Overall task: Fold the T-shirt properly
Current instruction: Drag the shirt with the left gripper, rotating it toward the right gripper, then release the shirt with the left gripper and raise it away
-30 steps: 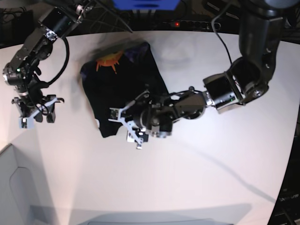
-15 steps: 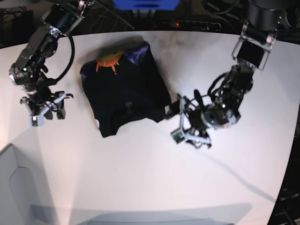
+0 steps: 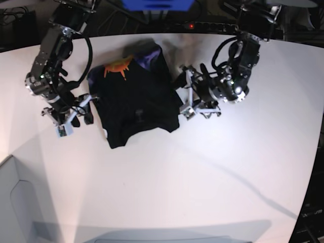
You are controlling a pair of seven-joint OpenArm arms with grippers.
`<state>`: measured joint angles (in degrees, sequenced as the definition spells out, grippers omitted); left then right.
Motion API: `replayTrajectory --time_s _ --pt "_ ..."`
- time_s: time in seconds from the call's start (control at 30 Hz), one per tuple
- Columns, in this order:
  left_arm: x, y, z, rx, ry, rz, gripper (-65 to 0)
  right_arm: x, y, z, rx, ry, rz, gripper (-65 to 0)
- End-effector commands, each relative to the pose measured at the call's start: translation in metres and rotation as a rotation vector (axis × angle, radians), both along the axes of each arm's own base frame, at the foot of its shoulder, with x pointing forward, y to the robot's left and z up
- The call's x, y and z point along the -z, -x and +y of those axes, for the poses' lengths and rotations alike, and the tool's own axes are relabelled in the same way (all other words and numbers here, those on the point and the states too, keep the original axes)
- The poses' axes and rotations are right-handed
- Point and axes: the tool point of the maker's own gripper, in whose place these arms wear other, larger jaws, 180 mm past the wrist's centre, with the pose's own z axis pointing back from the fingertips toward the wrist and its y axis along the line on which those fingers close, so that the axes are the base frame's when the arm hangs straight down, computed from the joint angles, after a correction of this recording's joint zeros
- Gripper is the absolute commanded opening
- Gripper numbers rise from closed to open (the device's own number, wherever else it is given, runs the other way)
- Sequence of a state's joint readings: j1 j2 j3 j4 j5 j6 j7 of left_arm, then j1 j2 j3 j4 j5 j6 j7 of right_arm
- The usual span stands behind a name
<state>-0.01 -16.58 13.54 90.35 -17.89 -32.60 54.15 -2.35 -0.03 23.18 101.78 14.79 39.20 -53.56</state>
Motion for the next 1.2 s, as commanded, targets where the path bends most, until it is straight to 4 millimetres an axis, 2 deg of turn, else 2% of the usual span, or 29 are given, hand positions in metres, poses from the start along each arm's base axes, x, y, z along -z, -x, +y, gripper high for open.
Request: replayTrajectory --time_s 0.0,0.13,0.2,0.3,0.5,0.6,0.7,0.83,0.9,1.03,1.17 --pt "0.006 -0.001 0.002 -0.012 -0.015 0.026 -18.9 -0.013 -0.008 0.0 -0.015 0.003 -0.054 -39.8" --pt "0.017 -0.01 -0.004 -0.036 -0.001 0.065 -18.9 -0.007 -0.001 0.008 -0.037 -0.001 -0.035 -39.8" --pt "0.017 -0.019 -0.01 -0.047 0.024 0.056 -18.9 -0.003 0.004 0.014 -0.055 -0.002 -0.022 -39.8" --pt "0.019 -0.023 -0.018 -0.061 0.068 0.047 -18.9 -0.01 0.008 0.026 -0.095 0.008 -0.037 -39.8" --pt "0.02 -0.023 -0.022 -0.066 0.084 0.049 -18.9 -0.036 0.008 0.061 -0.196 0.015 -0.114 -39.8" --pt "0.018 -0.024 -0.021 -0.071 0.093 0.045 -18.8 -0.032 0.015 0.078 -0.228 -0.008 -0.1 -39.8" --pt "0.009 -0.029 -0.018 -0.076 0.095 0.016 -18.5 -0.029 0.023 0.106 -0.308 -0.028 -0.091 -39.8" --pt "-0.025 -0.045 0.001 -0.138 0.136 -0.079 -18.4 -0.031 0.028 0.131 -0.381 -0.043 -0.094 -39.8" --pt "-0.051 -0.058 0.019 -0.185 0.16 -0.153 -18.4 -0.032 0.031 0.142 -0.417 -0.051 -0.096 -39.8" --pt "-0.07 -0.064 0.07 -0.283 0.137 -0.217 -18.4 -0.035 0.038 0.166 -0.495 -0.063 -0.102 -39.7" --pt "-0.08 -0.06 0.138 -0.412 0.055 -0.26 -18.4 -0.037 0.042 0.181 -0.543 -0.07 -0.108 -37.7"
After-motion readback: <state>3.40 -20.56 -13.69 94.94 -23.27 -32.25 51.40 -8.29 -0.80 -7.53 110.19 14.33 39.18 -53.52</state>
